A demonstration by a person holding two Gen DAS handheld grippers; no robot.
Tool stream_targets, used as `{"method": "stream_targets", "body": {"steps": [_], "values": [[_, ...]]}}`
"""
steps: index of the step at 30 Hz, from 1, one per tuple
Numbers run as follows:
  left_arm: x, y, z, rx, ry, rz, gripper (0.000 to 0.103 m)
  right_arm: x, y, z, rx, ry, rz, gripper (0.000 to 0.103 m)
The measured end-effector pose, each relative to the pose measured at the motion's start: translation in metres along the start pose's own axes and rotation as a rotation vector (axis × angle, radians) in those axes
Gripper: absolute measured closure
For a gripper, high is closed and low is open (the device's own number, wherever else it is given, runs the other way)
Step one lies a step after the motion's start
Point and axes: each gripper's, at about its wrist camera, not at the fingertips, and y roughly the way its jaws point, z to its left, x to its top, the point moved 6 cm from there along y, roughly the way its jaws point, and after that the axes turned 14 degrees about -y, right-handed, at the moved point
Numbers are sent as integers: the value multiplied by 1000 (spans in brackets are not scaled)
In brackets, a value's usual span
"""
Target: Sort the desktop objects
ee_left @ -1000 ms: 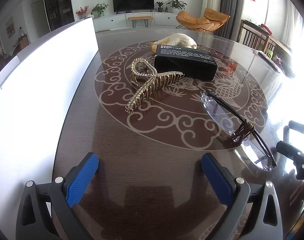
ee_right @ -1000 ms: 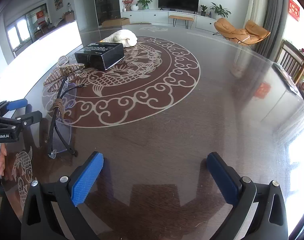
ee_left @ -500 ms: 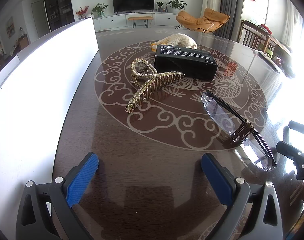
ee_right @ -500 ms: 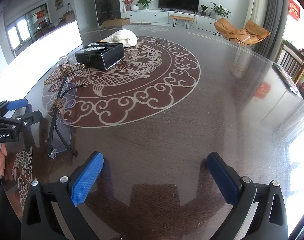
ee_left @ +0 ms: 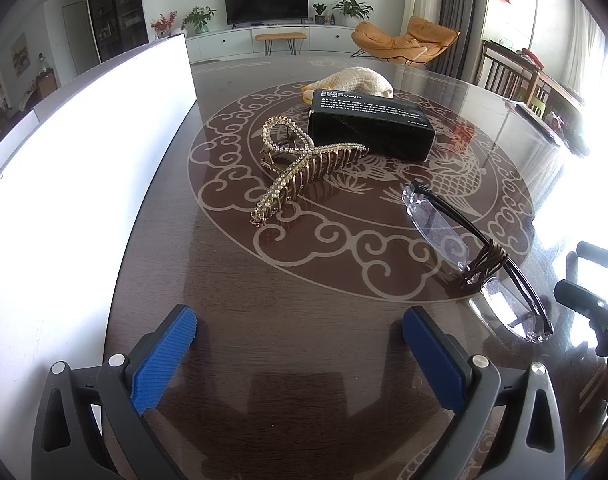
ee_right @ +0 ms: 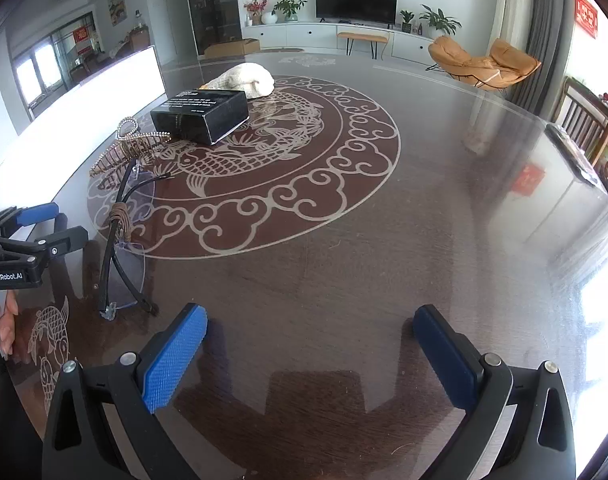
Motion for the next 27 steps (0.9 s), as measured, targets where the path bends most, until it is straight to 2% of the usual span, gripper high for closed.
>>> {"method": "stream_targets", "body": {"steps": [27], "values": [[-1,0,1,-2,0,0,0,0,1,-2,-14,4,7,0]]}}
